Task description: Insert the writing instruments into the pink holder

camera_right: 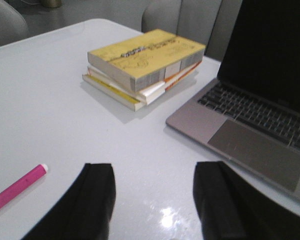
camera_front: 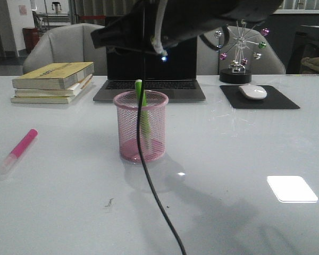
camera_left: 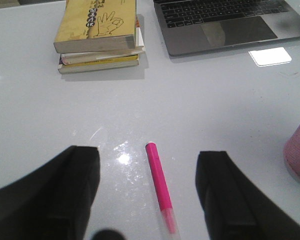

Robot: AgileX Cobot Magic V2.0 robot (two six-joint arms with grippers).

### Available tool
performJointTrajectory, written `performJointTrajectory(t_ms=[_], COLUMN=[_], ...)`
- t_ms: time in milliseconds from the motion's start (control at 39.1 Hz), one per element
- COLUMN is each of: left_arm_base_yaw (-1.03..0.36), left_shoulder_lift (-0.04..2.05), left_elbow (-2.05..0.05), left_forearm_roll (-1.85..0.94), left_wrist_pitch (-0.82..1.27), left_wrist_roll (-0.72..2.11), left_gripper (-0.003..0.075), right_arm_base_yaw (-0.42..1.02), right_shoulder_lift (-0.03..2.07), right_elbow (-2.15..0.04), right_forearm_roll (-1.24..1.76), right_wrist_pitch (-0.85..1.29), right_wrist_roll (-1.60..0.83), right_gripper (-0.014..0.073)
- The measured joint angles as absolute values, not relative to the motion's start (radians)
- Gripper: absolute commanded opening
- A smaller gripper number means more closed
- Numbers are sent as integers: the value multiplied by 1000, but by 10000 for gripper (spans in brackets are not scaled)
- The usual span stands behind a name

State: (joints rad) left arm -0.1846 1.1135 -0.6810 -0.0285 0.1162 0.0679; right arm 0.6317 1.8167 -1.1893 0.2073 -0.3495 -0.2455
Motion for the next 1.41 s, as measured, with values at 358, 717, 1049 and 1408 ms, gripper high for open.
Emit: performJointTrajectory(t_ms=[358, 717, 1049, 1408], left_arm_base_yaw=[-185, -185, -185, -185], left_shoulder_lift=[1113, 1113, 1113, 1115], left_elbow=[-681, -683, -683, -683], left_forearm_roll=[-29, -29, -29, -29], left_wrist_pitch=[114, 0, -51, -51], left_wrist_roll=[68, 68, 68, 68], left_gripper=[477, 477, 477, 477], right_arm_base_yaw=[399, 143, -1, -32], right_shoulder_lift=[1600, 1456, 1300, 1169], right_elbow=[-1185, -1178, -926, -719], right_forearm_roll=[270, 257, 193, 191], right_wrist_pitch=[104, 392, 437, 420], right_wrist_roll=[-299, -300, -302, -301], right_gripper=[394, 394, 394, 394])
